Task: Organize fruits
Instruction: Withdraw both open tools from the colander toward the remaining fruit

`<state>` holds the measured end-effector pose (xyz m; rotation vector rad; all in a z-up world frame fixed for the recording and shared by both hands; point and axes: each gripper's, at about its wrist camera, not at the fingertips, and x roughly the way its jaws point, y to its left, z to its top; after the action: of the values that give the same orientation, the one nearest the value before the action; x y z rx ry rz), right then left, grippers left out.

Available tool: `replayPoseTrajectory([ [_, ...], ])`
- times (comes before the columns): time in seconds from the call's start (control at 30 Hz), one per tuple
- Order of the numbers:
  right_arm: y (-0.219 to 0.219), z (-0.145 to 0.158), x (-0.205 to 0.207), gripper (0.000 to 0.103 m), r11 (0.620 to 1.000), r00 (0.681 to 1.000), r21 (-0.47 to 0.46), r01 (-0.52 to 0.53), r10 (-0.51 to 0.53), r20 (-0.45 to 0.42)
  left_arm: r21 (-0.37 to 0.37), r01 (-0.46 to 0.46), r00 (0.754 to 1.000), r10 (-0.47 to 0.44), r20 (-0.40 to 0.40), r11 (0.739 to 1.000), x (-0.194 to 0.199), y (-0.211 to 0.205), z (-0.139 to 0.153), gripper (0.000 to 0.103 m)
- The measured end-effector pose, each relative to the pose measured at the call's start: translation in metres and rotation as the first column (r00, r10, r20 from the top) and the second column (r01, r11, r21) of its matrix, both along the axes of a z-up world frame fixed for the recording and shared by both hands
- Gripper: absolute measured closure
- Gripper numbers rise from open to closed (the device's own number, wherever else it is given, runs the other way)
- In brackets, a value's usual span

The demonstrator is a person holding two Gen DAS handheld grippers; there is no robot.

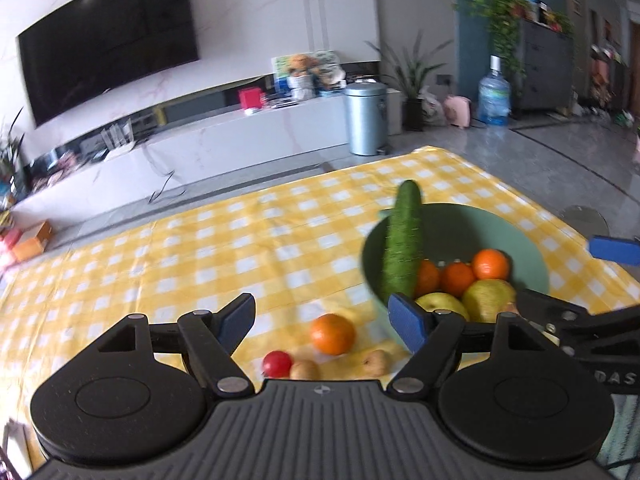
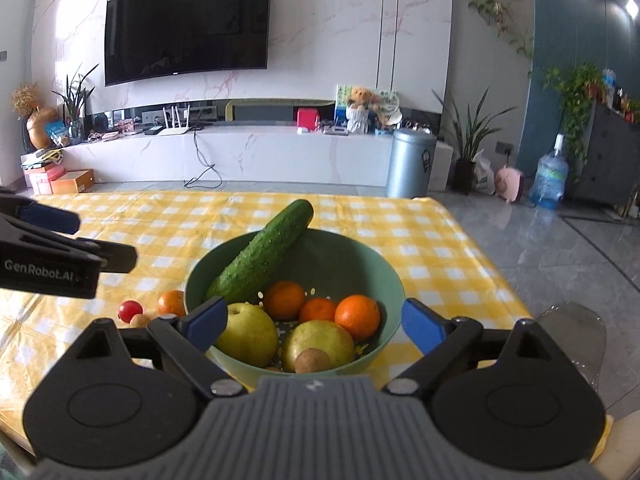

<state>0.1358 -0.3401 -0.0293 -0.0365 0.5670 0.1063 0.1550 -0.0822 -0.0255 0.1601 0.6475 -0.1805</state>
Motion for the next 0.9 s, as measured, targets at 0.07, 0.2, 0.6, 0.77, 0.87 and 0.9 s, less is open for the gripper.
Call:
replayPoseTrajectory([
  [0.07,0.004,0.001,-0.003,0.009,0.999,1.000,0.045,-0.010,0.010,-0.007,-0.017,-0.006,1.000,0.005,-0.002,1.000,-0.001,0.008,0.000,0.014],
  [0.2,0.019,0.001,-0.007,0.008,0.993,1.000,0.121,-0.013,0.016,-0.020,-0.023,-0.007,1.000,0.006,-0.030,1.000,0.000,0.022,-0.002,0.014],
  [0.6,0.088,-0.013,-0.025,0.006,0.993,0.994,0.051,-0.103,0.105,-0.028,-0.066,-0.090,0.995,0.086,-0.056,0.994,0.002,0.058,-0.013,0.020],
  [0.77,0.101,-0.023,-0.019,0.007,0.994,0.993,0.044,-0.099,0.102,-0.065,-0.121,-0.090,0.992,0.078,-0.100,0.989,0.009,0.068,-0.024,0.027],
  [0.87,0.105,-0.028,-0.013,0.011,0.996,0.993,0.032,-0.084,0.086,-0.080,-0.125,-0.097,0.990,0.082,-0.117,0.987,0.013,0.072,-0.031,0.031],
  [0.9,0.107,-0.031,-0.010,0.014,0.996,0.992,0.025,-0.081,0.083,-0.091,-0.125,-0.096,0.989,0.080,-0.126,0.987,0.014,0.074,-0.034,0.034],
])
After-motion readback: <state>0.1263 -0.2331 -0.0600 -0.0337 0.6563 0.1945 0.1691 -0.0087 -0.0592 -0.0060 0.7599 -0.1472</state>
